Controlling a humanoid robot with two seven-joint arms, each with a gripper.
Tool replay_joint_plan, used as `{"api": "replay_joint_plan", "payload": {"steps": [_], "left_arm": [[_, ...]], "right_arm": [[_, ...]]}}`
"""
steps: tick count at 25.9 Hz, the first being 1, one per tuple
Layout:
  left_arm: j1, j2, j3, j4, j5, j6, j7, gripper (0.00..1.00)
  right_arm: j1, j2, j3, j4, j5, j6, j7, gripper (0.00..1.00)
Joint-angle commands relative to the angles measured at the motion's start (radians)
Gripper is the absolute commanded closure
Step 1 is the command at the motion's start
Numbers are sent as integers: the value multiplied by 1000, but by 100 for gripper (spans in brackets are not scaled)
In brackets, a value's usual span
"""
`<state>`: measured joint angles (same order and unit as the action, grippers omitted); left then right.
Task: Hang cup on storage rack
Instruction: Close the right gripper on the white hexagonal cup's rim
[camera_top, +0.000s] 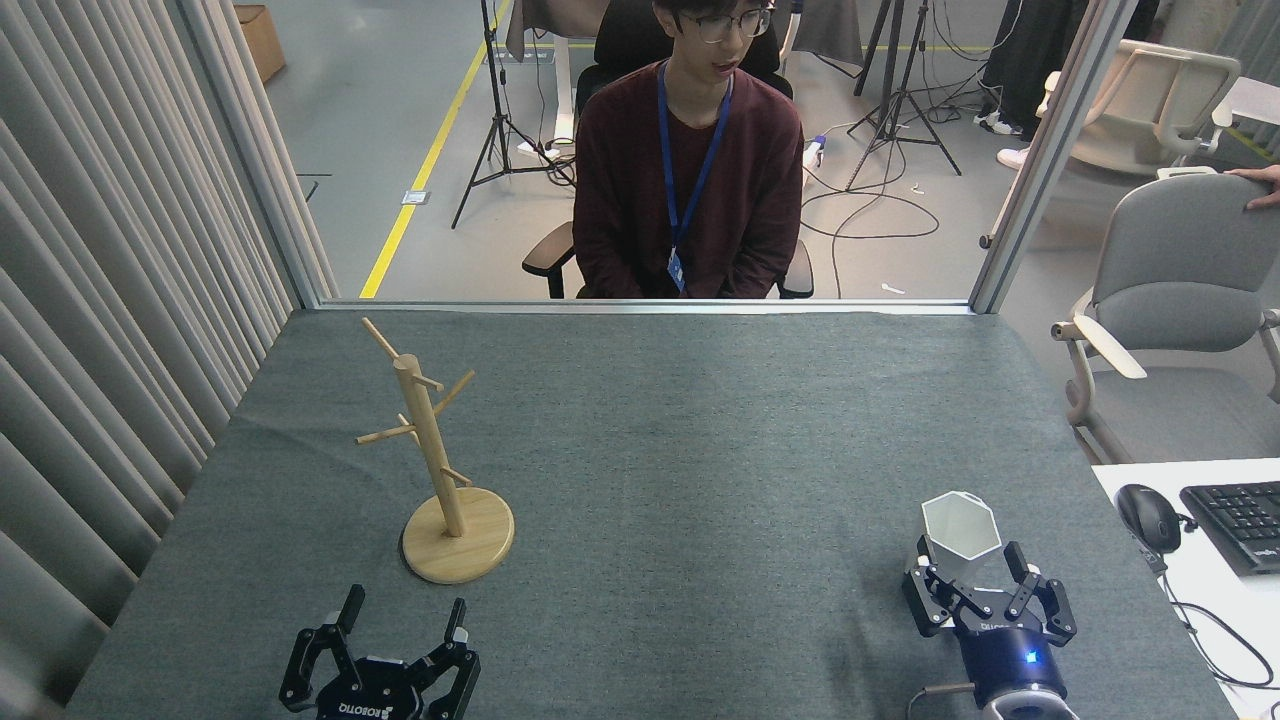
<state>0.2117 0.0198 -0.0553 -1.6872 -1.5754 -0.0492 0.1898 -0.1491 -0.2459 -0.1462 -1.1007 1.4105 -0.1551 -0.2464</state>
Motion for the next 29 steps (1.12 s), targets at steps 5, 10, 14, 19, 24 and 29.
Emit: {"api": "replay_joint_plan", "payload": {"steps": [5,10,14,19,24,29], "left_arm": [[2,0,5,-2,0,-1,0,1],[2,0,5,-2,-2,-3,0,1],[2,2,6,-2,-2,-3,0,1],[-2,3,6,-2,-2,-4,0,1],[-3,5,5,-2,-2,-6,0,1],[-8,14,5,0,-2,-18,0,1]], "right_arm": [[-21,-4,-1,53,-1,-1,-22,2],[-50,-4,-1,85,-1,-1,-22,2],[-79,-4,1,107,-1,-1,-22,1],[-116,-4,1,163,1,2,-42,2],[-129,-7,2,211,4,45,-53,21],[-127,-6,7,206,2,38,-68,29]]}}
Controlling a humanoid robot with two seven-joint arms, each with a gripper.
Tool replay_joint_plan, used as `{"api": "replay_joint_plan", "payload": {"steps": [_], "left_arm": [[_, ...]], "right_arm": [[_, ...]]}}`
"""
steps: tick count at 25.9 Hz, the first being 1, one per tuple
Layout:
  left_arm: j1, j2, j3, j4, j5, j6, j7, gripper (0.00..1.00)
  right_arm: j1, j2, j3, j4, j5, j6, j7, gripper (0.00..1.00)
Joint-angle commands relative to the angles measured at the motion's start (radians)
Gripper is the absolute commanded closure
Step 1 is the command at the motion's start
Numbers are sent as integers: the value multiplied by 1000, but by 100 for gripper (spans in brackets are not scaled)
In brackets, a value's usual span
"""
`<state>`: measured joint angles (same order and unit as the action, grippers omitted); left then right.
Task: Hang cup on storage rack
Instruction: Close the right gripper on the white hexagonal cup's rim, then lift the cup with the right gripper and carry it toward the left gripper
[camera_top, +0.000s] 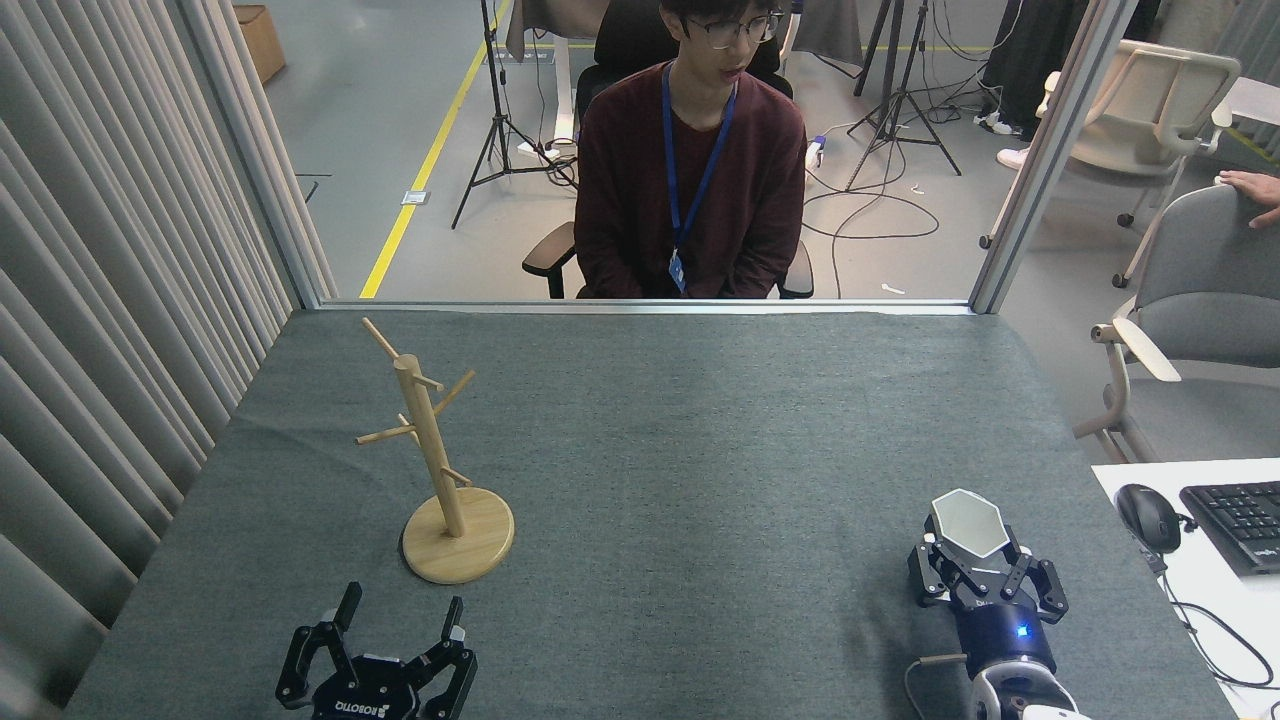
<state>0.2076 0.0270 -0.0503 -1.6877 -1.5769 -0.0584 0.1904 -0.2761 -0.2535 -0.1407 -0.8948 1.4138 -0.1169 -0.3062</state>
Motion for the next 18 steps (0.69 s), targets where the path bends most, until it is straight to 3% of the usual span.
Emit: {"api": "replay_joint_plan", "payload": {"steps": [1,3,9,15,18], "left_arm": [[-8,10,0,0,-2,-17,0,1],[-17,13,0,2,-3,-24,0,1],[-114,36,-34,80,-14,-129,0,1],[-194,39,-152,155,-15,-166,0,1],[-223,37,-210,197,-18,-169,0,1]], "right_arm": [[3,3,1,-9,-3,-3,-8,29],[9,7,1,-56,-6,-7,-13,29],[55,27,50,-369,-6,-26,-10,30],[161,129,156,-625,-4,-27,-4,30],[221,174,251,-704,4,-20,-2,30]]}}
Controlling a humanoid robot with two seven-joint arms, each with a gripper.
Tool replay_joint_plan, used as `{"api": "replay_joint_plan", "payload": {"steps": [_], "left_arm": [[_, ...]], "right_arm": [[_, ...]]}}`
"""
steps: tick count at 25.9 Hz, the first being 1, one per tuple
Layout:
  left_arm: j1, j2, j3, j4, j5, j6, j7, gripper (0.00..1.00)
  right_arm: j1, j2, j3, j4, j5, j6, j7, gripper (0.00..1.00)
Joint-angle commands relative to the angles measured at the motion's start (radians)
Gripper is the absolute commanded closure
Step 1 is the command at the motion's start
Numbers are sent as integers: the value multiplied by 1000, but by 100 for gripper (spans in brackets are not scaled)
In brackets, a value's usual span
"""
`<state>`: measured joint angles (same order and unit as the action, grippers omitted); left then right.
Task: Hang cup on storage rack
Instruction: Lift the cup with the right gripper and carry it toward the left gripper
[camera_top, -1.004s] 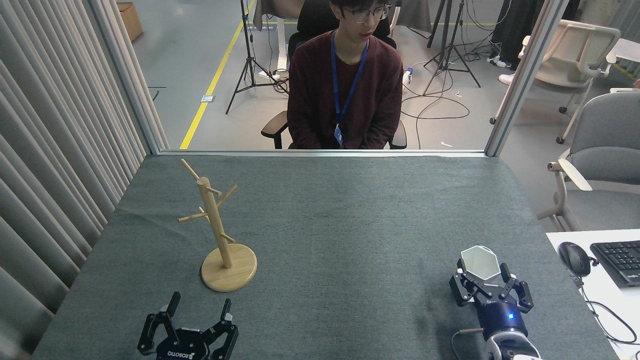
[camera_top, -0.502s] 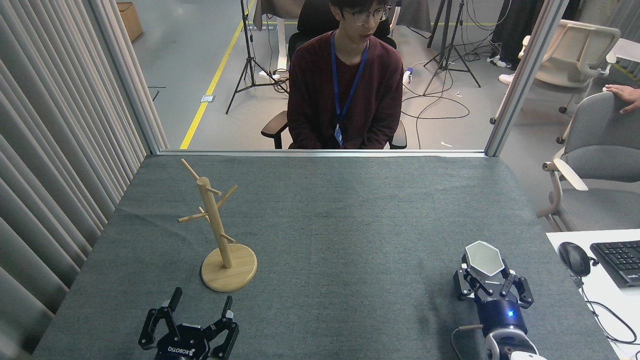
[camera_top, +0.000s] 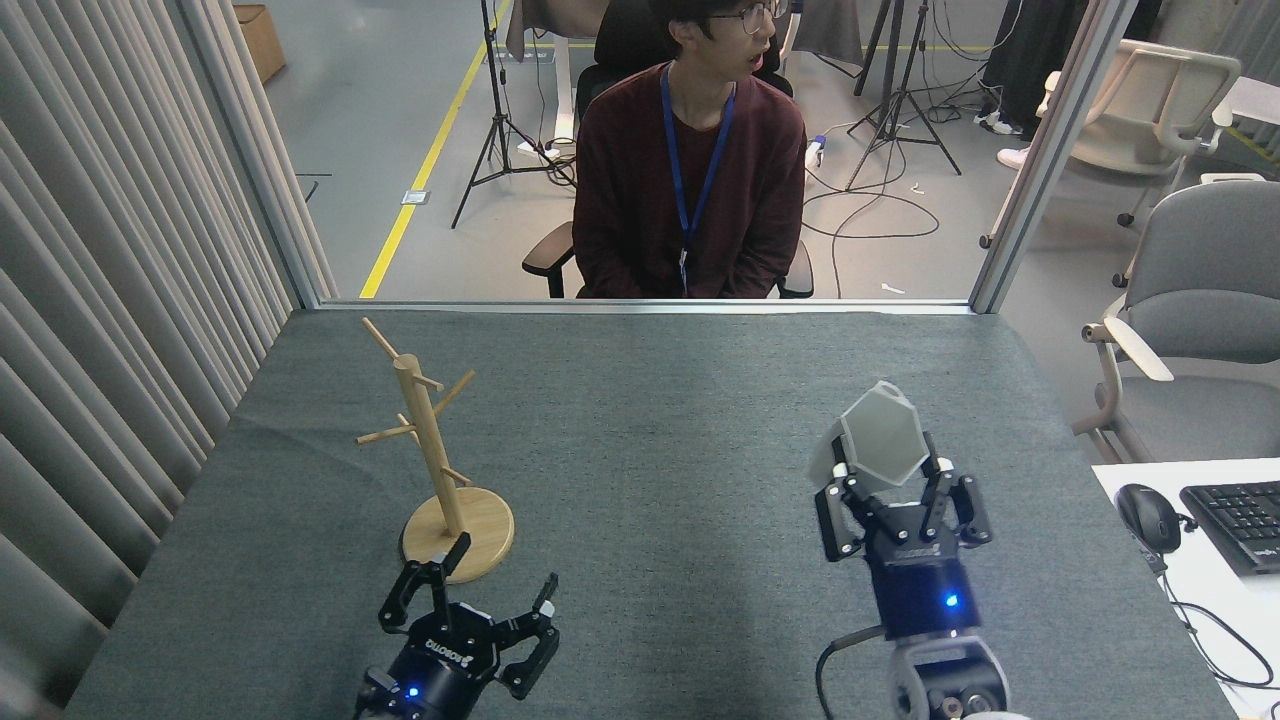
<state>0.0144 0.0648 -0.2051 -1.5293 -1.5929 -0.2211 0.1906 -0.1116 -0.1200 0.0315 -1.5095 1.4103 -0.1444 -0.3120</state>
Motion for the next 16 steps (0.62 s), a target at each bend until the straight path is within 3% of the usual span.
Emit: {"api": "replay_joint_plan", "payload": {"steps": [1,6,16], "left_arm": [[-37,-2,-76,49,-12,-4,0,1],[-54,-25,-131,94,-105,8,3,1],[-54,-66,-172,92,-121,43,4,1]], "right_arm": [[69,52,102,-103,21,11,4,30],[122,140,176,-130,79,9,4,29],[159,188,252,-126,131,32,2,29]]}}
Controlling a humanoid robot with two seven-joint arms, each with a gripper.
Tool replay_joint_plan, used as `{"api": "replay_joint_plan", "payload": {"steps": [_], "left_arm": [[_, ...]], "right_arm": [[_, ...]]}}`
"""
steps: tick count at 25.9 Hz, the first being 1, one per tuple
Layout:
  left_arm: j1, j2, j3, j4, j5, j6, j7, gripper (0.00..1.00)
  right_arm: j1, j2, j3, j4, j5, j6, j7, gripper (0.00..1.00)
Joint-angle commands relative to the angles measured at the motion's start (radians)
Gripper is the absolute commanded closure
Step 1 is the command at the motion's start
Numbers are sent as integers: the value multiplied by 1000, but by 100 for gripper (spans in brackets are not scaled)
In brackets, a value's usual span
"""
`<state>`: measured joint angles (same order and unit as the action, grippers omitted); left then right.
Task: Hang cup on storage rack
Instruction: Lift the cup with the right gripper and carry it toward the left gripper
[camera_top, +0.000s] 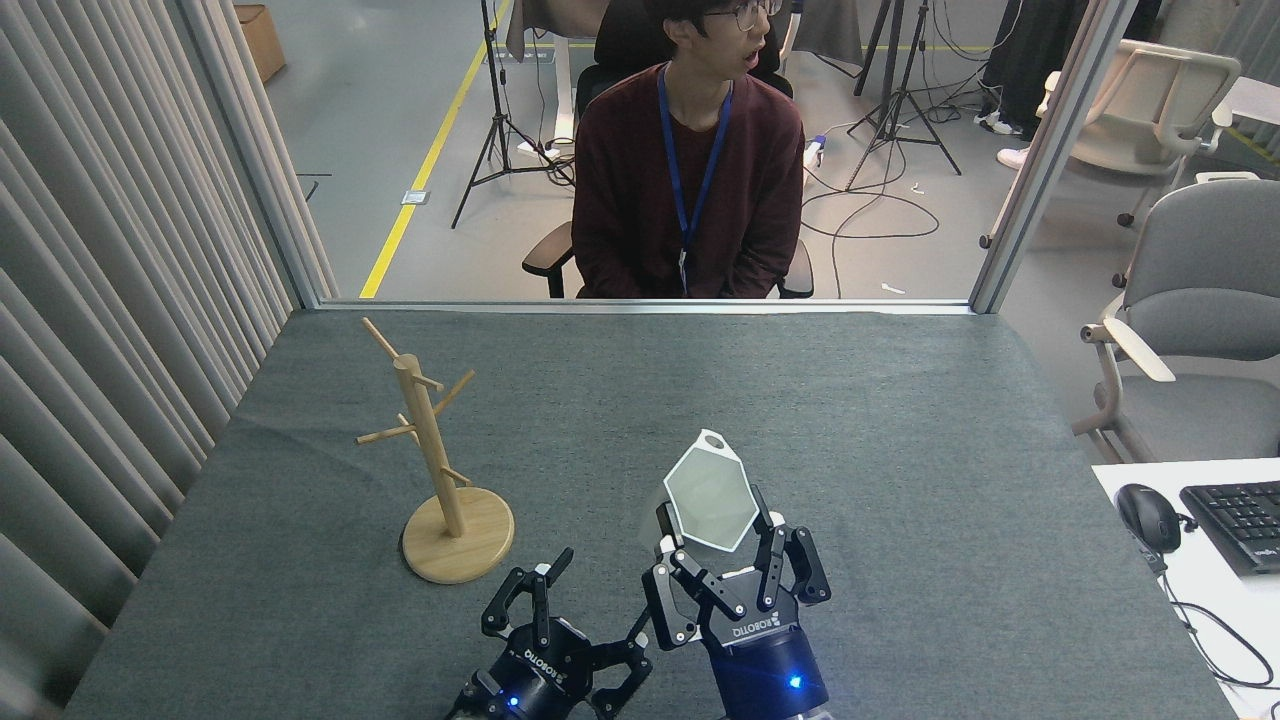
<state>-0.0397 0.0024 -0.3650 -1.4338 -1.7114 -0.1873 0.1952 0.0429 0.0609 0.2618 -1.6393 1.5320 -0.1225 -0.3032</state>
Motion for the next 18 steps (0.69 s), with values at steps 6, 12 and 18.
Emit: {"api": "replay_joint_plan", "payload": {"steps": [6,12,18], "left_arm": [[1,-13,-17,-19,-8,11,-2,1],[-2,-13,-17,-26,-11,12,-2,1],[-2,-13,-17,-63,-11,12,-2,1]], "right_arm": [[14,10,63,19,10,27,-10,29],[28,11,82,38,25,41,-16,29],[29,13,114,55,33,58,-24,29]]}}
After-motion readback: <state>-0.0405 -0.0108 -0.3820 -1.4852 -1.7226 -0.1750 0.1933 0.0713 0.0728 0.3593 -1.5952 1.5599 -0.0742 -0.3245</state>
